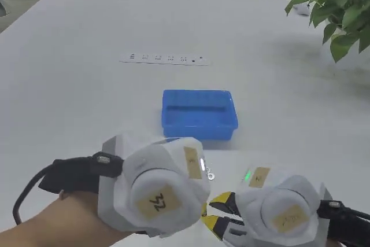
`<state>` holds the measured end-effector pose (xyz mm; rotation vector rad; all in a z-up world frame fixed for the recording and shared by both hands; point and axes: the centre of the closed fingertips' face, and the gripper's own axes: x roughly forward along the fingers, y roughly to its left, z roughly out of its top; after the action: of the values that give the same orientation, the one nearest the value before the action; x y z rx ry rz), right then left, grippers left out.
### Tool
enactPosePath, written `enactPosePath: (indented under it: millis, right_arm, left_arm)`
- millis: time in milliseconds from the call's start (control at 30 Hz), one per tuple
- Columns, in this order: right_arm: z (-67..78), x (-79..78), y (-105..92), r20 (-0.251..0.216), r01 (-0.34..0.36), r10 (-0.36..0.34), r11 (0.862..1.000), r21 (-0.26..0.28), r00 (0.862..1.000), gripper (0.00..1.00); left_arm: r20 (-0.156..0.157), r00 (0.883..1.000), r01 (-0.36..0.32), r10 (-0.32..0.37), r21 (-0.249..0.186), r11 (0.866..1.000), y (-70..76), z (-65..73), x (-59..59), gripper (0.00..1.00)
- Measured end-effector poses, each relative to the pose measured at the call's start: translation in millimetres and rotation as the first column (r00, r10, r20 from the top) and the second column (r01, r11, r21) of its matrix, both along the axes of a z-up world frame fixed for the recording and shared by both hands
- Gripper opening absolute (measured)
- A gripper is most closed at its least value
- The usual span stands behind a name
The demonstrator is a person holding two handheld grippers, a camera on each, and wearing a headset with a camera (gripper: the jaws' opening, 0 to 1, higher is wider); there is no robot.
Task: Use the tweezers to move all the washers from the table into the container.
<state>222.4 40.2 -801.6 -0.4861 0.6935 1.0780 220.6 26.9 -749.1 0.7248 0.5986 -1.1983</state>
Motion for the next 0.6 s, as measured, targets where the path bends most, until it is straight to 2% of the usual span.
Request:
enactPosePath:
  millis: [33, 100, 133, 200, 333, 433, 533, 600]
  right_arm:
    - [1.4, -2.7, 3.9, 0.007, -0.029, 0.028, 1.000, 0.009, 1.000, 0.12]
    - [2.4, -4.0, 5.8, 0.032, -0.064, 0.064, 0.998, -0.016, 0.997, 0.12]
    - [2.7, -3.3, 6.7, 0.052, -0.080, 0.081, 0.997, -0.023, 0.995, 0.10]
    - [0.6, -5.1, 7.3, 0.063, -0.112, 0.115, 0.993, -0.037, 0.991, 0.05]
    - [-1.8, -8.0, 8.0, 0.044, -0.114, 0.115, 0.993, -0.033, 0.992, 0.05]
    - [-2.6, -8.8, 5.6, 0.065, -0.115, 0.118, 0.992, -0.043, 0.991, 0.04]
    - [0.7, -6.1, 2.6, 0.075, -0.111, 0.116, 0.992, -0.058, 0.990, 0.03]
    - [3.8, -2.0, 0.4, 0.070, -0.107, 0.111, 0.992, -0.066, 0.991, 0.02]
  left_arm:
    - [-0.003, 1.000, 0.012, -0.012, 0.002, 1.000, -0.7, -0.1, -1.4, 0.00]
    - [0.004, 0.999, 0.045, -0.045, 0.015, 0.999, -1.4, 0.3, -4.6, 0.00]
    - [0.005, 0.998, 0.063, -0.063, 0.014, 0.998, -2.5, 1.1, -6.6, 0.00]
    - [-0.006, 0.998, 0.062, -0.062, 0.011, 0.998, -3.8, 1.8, -8.0, 0.00]
    - [-0.003, 0.998, 0.070, -0.070, 0.013, 0.997, -5.4, -1.2, -12.7, 0.00]
    - [0.018, 0.999, 0.043, -0.043, -0.004, 0.999, -4.6, -1.0, -12.5, 0.00]
    - [0.041, 0.999, -0.029, 0.031, -0.049, 0.998, -2.9, 3.4, -8.1, 0.00]
    - [0.045, 0.994, -0.091, 0.097, -0.115, 0.989, -2.5, 8.4, -3.6, 0.01]
